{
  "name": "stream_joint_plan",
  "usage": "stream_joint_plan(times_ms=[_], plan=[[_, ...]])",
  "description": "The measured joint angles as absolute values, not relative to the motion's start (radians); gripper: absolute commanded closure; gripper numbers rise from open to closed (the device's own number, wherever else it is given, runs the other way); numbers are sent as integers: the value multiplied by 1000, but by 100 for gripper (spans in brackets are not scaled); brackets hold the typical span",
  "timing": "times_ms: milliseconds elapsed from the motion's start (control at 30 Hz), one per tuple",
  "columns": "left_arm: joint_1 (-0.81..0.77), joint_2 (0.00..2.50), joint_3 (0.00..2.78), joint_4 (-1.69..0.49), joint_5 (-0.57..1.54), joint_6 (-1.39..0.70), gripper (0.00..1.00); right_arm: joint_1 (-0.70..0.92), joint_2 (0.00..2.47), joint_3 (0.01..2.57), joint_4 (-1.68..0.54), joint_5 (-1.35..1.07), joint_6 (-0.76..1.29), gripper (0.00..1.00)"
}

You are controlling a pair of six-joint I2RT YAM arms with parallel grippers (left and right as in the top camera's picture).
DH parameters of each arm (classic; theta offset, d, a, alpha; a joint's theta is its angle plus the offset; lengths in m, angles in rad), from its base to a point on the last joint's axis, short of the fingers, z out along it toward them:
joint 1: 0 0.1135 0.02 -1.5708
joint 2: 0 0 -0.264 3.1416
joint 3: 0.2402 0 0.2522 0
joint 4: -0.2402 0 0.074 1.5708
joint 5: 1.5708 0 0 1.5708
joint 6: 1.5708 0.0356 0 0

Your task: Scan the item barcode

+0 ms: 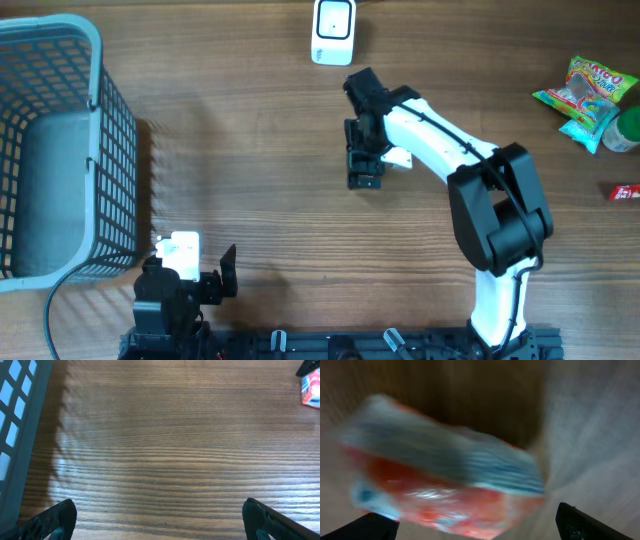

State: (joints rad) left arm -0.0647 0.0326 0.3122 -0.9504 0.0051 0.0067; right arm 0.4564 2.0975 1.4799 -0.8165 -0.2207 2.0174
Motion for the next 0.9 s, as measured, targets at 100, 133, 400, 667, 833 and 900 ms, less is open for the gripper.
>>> stream_joint_plan(times_ms=[100, 133, 400, 667, 833, 900], plan=[[-65, 33, 312, -950, 5, 7, 0, 439, 2098, 1480, -807, -220, 2015, 0], [-65, 33, 312, -950, 5, 7, 0, 435, 2098, 1480, -810, -220, 2014, 0], [-65, 33, 312, -950, 5, 7, 0, 428, 2098, 1480, -806, -220, 2001, 0], [-65, 33, 312, -950, 5, 7, 0, 400, 2098, 1485, -773, -247, 1988, 0], [-65, 33, 312, -950, 5, 7, 0, 391, 2098, 1489, -868, -254, 2022, 0], [-65, 33, 312, -950, 5, 7, 0, 391, 2098, 1489, -867, -254, 2024, 0]])
